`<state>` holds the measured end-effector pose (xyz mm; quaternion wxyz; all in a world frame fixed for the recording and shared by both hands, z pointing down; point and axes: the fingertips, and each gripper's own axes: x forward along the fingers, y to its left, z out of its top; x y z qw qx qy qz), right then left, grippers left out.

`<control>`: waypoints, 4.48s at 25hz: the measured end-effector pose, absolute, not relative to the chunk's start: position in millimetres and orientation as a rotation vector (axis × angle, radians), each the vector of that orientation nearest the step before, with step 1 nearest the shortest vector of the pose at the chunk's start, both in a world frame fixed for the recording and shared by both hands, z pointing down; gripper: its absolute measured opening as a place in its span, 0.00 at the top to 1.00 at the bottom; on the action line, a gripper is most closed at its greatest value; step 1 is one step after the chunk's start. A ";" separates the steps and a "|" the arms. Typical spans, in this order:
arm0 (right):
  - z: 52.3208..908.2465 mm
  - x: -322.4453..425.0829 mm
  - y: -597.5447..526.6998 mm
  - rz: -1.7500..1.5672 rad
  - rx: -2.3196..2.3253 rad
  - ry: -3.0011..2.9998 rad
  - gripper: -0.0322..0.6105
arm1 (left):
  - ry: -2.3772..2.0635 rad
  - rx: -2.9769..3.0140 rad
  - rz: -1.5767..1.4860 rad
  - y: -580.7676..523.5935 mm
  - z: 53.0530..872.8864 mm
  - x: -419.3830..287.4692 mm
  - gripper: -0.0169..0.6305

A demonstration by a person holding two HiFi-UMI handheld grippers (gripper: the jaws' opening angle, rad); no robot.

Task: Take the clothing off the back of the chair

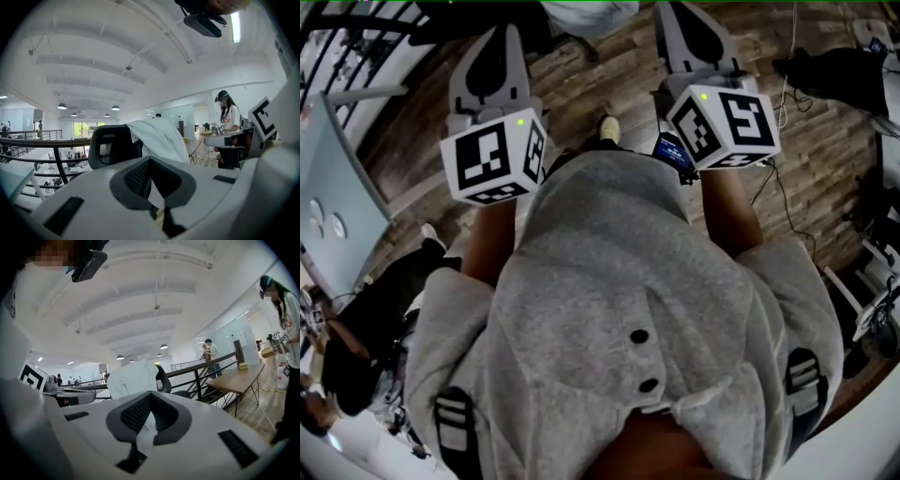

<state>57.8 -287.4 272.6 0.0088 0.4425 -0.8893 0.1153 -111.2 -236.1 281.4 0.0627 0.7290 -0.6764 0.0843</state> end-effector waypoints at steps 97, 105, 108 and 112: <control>227.6 101.2 -347.5 0.304 1.855 -2.480 0.74 | -1.799 2.440 0.180 -264.6 267.2 -129.0 0.96; 232.5 154.5 -337.6 0.328 1.948 -2.414 0.74 | -1.734 2.496 0.192 -269.5 266.7 -89.3 0.96; 236.0 166.5 -335.7 0.335 1.984 -2.389 0.74 | -1.716 2.512 0.198 -272.9 268.3 -82.5 0.96; 241.0 189.0 -330.3 0.349 2.029 -2.352 0.74 | -1.688 2.533 0.213 -274.0 269.9 -68.0 0.96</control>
